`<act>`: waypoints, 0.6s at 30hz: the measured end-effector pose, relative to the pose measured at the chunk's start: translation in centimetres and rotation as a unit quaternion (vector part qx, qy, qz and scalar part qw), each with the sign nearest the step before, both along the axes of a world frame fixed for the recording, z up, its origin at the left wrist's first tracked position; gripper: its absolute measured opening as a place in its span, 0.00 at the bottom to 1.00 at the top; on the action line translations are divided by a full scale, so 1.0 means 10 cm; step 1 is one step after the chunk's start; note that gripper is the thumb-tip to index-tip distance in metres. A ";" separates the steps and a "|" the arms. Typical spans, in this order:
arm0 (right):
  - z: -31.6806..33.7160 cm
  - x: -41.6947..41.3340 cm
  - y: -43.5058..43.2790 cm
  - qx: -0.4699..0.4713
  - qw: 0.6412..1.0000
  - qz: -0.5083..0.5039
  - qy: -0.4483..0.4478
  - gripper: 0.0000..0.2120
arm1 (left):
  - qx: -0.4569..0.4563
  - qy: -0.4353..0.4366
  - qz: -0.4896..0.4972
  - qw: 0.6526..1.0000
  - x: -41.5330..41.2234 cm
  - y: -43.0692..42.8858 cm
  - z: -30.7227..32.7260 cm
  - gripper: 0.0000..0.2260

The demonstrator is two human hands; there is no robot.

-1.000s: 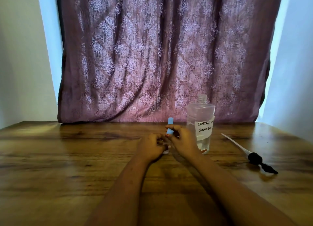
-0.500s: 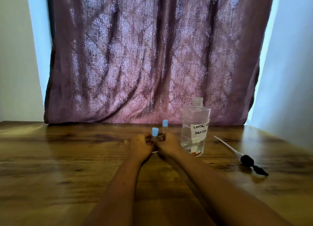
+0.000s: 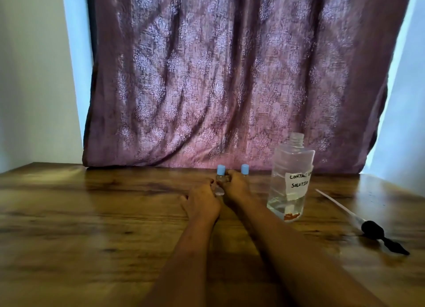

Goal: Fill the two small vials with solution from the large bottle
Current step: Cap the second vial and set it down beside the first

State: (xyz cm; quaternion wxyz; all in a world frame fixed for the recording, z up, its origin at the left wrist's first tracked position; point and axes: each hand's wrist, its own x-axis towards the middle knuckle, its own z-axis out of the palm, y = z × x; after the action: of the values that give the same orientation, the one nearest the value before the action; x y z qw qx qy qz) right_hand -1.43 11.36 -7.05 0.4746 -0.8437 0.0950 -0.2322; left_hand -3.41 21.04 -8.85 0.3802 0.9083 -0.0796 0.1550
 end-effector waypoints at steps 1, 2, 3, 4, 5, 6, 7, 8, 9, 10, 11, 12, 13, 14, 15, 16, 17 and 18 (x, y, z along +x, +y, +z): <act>0.00 0.02 0.00 -0.019 1.000 0.001 -0.002 0.09 | 0.008 0.006 -0.002 1.000 0.01 0.00 -0.01 0.17; 0.00 0.03 0.01 -0.039 0.999 -0.002 0.002 0.10 | 0.015 0.007 -0.005 1.000 0.01 -0.01 -0.01 0.18; 0.00 0.05 0.01 -0.055 0.998 -0.004 0.005 0.10 | 0.016 0.006 -0.008 1.000 0.01 0.00 -0.02 0.19; 0.00 0.04 0.02 -0.071 0.997 -0.011 0.014 0.11 | 0.011 0.005 -0.014 1.000 0.01 0.00 -0.02 0.19; -0.01 0.05 0.03 -0.095 0.995 -0.020 0.018 0.12 | 0.005 0.005 -0.017 1.000 0.01 0.00 -0.02 0.18; -0.01 0.04 0.05 -0.127 0.991 -0.032 0.020 0.13 | 0.000 0.006 -0.018 1.000 0.00 0.00 -0.02 0.18; -0.01 0.05 0.05 -0.159 0.986 -0.043 0.017 0.13 | -0.004 0.006 -0.020 1.000 -0.01 -0.01 -0.01 0.16; 0.01 0.01 0.06 -0.182 0.982 -0.049 0.015 0.12 | -0.006 0.000 -0.021 1.000 -0.02 -0.03 0.00 0.14; 0.07 -0.03 0.06 -0.200 0.979 -0.044 0.011 0.11 | -0.006 -0.009 -0.018 1.000 -0.02 -0.04 0.01 0.12; 0.14 -0.12 0.08 -0.217 0.976 -0.033 0.002 0.10 | 0.000 -0.021 -0.012 1.000 -0.03 -0.05 0.03 0.10; 0.23 -0.24 0.07 -0.233 0.972 -0.027 -0.019 0.09 | 0.008 -0.032 -0.006 0.999 -0.05 -0.08 0.05 0.10; 0.34 -0.39 0.07 -0.253 0.966 -0.026 -0.052 0.08 | 0.017 -0.043 -0.003 0.999 -0.06 -0.09 0.06 0.11; 0.45 -0.58 0.04 -0.272 0.956 -0.036 -0.100 0.07 | 0.020 -0.052 -0.007 0.998 -0.08 -0.12 0.09 0.12; 0.56 -0.78 0.03 -0.284 0.943 -0.048 -0.164 0.07 | 0.018 -0.058 -0.014 0.998 -0.10 -0.13 0.10 0.13; 0.66 -0.98 0.00 -0.287 0.925 -0.067 -0.240 0.06 | 0.014 -0.063 -0.029 0.998 -0.13 -0.14 0.11 0.15; 0.75 -1.20 -0.07 -0.280 0.903 -0.094 -0.312 0.05 | 0.005 -0.071 -0.055 0.996 -0.16 -0.18 0.13 0.17; 0.81 -1.36 -0.16 -0.255 0.885 -0.125 -0.369 0.05 | -0.011 -0.077 -0.087 0.993 -0.21 -0.20 0.14 0.18; 0.84 -1.51 -0.32 -0.218 0.872 -0.166 -0.405 0.05 | -0.030 -0.084 -0.124 0.988 -0.27 -0.25 0.14 0.18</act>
State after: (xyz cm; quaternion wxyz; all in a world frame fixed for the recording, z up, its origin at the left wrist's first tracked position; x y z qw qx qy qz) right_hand -16.48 8.17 1.39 0.2299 -0.7296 -0.0204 -0.6438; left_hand -6.13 18.51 -7.44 0.4157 0.8634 -0.2183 0.1844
